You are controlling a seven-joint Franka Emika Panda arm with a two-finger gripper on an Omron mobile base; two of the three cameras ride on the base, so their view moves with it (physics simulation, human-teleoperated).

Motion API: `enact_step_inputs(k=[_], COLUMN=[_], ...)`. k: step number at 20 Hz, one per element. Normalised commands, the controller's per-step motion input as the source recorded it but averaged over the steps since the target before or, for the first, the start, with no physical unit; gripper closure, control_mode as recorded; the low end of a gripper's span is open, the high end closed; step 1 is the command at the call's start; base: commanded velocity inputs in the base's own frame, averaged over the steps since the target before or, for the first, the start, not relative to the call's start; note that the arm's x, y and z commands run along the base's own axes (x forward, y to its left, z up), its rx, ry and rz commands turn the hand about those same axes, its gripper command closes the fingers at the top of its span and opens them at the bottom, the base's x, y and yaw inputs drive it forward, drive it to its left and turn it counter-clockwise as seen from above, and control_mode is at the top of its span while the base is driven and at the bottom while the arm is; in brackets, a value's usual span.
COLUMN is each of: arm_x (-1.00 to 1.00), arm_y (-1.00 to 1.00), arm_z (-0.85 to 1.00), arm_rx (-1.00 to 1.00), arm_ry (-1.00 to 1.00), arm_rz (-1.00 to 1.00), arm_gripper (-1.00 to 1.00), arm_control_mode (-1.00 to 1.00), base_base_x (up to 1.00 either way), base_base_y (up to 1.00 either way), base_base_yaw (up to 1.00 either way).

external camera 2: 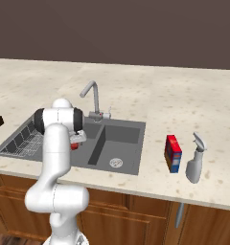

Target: Pick up all produce items and place them in the sink. Turn on the sink faucet to wash them. Then turn the sink off and put them in the tray.

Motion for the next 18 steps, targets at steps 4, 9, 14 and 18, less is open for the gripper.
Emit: enact_step_inputs(k=[4,9,14,18], arm_x=[0.01,0.03,-0.23,-0.78], arm_y=[-0.06,0.00,0.01,0.13], arm_z=[-0.22,-0.09,0.25,0.98], arm_rx=[0.00,0.00,0.01,0.00], arm_ry=[0.08,0.08,0.02,-0.19], arm_rz=[0.00,0.00,0.00,0.00], arm_gripper=[1.00,1.00,1.00,1.00], arm_control_mode=[-1.00,-1.00,-1.00,-1.00], base_base_x=[0.00,0.00,0.00,0.00], base_base_y=[0.00,0.00,0.00,0.00], base_base_yaw=[0.00,0.00,0.00,0.00])
